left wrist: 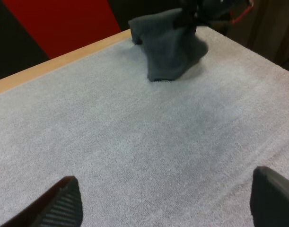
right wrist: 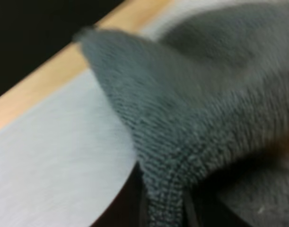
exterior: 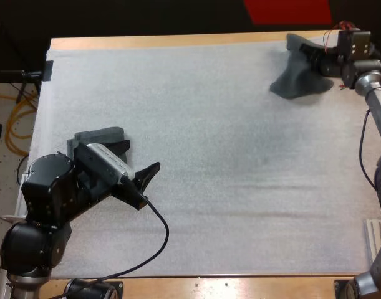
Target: Pick towel from pile fold and stack
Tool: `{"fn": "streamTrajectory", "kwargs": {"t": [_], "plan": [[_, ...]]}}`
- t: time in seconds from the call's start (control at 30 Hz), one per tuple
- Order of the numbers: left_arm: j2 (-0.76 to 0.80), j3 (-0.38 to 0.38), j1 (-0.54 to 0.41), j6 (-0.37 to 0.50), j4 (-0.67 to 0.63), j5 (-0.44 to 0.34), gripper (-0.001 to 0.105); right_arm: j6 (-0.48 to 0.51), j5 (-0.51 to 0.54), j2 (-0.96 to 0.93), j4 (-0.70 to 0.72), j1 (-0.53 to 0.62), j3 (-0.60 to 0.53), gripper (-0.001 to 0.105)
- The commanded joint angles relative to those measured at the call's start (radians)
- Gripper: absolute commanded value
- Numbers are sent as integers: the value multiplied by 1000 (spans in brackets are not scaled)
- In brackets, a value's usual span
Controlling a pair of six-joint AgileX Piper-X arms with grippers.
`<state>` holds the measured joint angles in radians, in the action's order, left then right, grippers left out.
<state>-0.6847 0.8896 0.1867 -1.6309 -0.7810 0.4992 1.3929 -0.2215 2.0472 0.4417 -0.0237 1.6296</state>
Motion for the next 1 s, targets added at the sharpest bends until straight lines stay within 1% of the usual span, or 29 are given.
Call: {"fn": "streamTrajectory", "kwargs": {"t": [0.0,0.07,0.3,0.4,0.5,0.57,0.67,0.73,0.77,0.9,0.97], "plan": [[-1,7,5,-11,9,6,71,75,-22,-71,-5,-11,12,1],[-1,7,5,-11,9,6,71,129,-22,-137,13,-24,12,1],[-1,7,5,-11,15,6,71,230,1,-359,135,-63,12,1],[-1,7,5,-11,48,6,71,261,1,-440,211,-64,12,1],[-1,7,5,-11,98,6,71,265,-2,-501,346,-64,12,1],[-1,7,5,-11,114,6,71,281,-32,-527,454,-64,12,1],[-1,7,5,-36,91,6,71,287,-96,-545,620,-64,8,1],[-1,7,5,-53,68,8,71,296,-104,-547,689,-70,-4,1],[-1,7,5,-55,48,21,71,317,-105,-547,721,-77,-20,1],[-1,7,5,-55,-2,62,71,339,-105,-547,720,-127,-100,1],[-1,7,5,-55,-33,62,71,339,-105,-547,666,-176,-161,1]]}}
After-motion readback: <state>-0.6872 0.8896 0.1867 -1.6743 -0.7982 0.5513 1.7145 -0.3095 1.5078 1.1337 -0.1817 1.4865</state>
